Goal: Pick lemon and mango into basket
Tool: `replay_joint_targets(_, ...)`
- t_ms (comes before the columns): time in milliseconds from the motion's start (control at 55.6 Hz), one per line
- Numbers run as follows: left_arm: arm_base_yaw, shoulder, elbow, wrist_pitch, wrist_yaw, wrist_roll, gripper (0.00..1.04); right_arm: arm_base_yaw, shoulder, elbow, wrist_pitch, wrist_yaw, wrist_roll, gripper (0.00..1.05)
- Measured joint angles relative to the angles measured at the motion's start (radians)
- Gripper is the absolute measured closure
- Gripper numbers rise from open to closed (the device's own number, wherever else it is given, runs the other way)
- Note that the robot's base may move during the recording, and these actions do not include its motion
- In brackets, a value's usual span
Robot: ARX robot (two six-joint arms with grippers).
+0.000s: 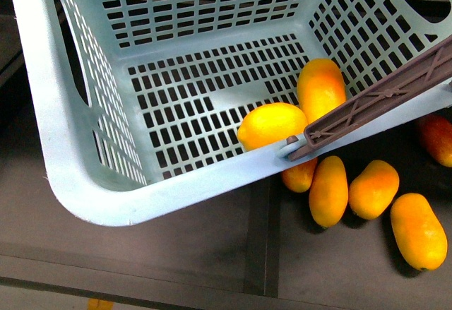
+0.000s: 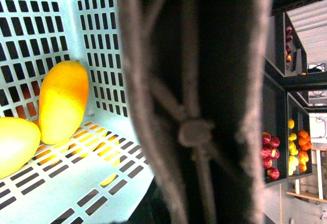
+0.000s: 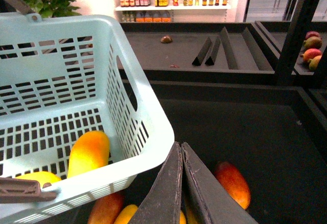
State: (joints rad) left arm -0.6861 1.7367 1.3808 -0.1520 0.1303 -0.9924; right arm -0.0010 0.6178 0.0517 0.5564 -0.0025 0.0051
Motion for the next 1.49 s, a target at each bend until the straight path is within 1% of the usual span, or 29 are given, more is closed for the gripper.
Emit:
replay_joint_targets(162,0.0,0.0,0.0,0.0,0.0,0.0,1.0,0.0,-0.043,-0.034,0.005,0.004,0.0,1.03)
replay_joint_targets(324,0.0,0.0,0.0,0.0,0.001,0.0,1.0,0.0,-0.163,-0.034,-0.105,0.003,0.0,1.03)
replay_joint_targets(648,0.0,0.0,0.0,0.0,0.0,0.0,1.0,0.0,-0.327,-0.034,-0.265,0.003,0.0,1.03)
replay_joint_targets(1080,0.0,0.0,0.0,0.0,0.0,0.0,1.0,0.0,-0.439,-0.034,-0.377,0.003,0.0,1.03)
replay_joint_targets(1116,0.0,0.0,0.0,0.0,0.0,0.0,1.0,0.0,-0.465,-0.034,-0.405,0.003,0.0,1.03)
replay_joint_targets(1152,0.0,0.0,0.0,0.0,0.0,0.0,1.0,0.0,-0.518,-0.034,-0.485,0.0,-0.001,1.03)
replay_joint_targets(1188,0.0,0.0,0.0,0.0,0.001,0.0,1.0,0.0,-0.559,-0.034,-0.53,0.004,0.0,1.03)
replay_joint_targets(1224,0.0,0.0,0.0,0.0,0.001,0.0,1.0,0.0,-0.587,-0.034,-0.545,0.003,-0.001,1.03)
replay_joint_targets(1494,0.001,0.0,0.0,0.0,0.002,-0.004,1.0,0.0,-0.611,-0.034,-0.555,0.003,-0.001,1.03)
